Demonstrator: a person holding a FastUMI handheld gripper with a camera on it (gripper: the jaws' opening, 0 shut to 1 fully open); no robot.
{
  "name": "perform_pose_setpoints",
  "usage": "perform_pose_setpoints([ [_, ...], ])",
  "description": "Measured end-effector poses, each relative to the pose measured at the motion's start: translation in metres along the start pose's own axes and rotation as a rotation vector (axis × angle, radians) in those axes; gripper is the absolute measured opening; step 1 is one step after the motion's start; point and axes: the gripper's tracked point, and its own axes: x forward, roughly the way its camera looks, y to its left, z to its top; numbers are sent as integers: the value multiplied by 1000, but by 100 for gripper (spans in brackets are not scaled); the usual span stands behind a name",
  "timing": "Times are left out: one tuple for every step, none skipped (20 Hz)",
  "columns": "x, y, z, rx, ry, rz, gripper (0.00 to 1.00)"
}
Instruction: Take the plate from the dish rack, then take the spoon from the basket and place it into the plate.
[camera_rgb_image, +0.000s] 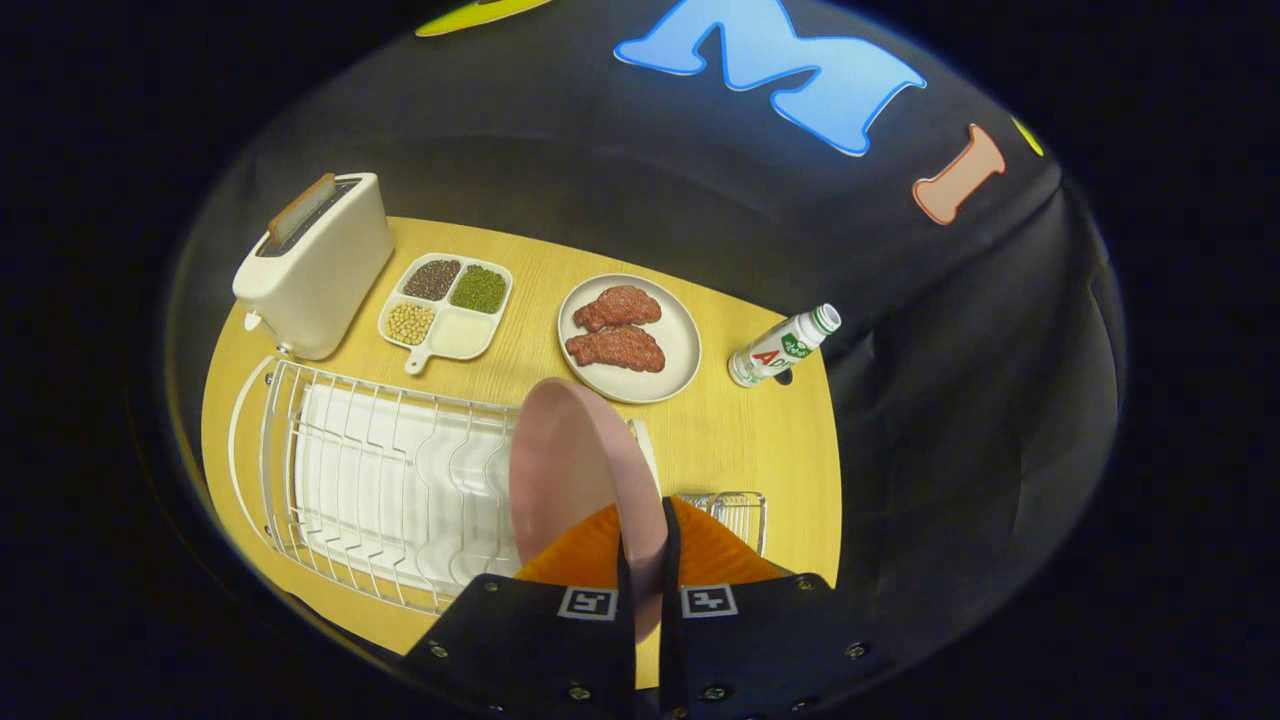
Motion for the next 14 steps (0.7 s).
perform_pose_setpoints([
  [-6, 0, 3, 13, -12, 22, 9],
  [-10, -2, 2, 29, -23, 45, 9],
  [-16, -5, -1, 39, -29, 66, 9],
  [-21, -8, -7, 48, -35, 93, 9],
  [-27, -11, -13, 66, -38, 121, 9],
  [-33, -15, -20, 89, -41, 154, 9],
  [-40, -21, -28, 113, -46, 183, 9],
  [-46, -29, -37, 129, -52, 205, 9],
  [-52, -37, -47, 143, -59, 224, 9],
  [-54, -43, -58, 154, -64, 242, 9],
  [-58, -52, -70, 167, -65, 257, 9],
  [-59, -58, -81, 193, -65, 276, 9],
  [-61, -63, -93, 221, -61, 300, 9],
  [-62, -69, -105, 250, -57, 318, 9],
])
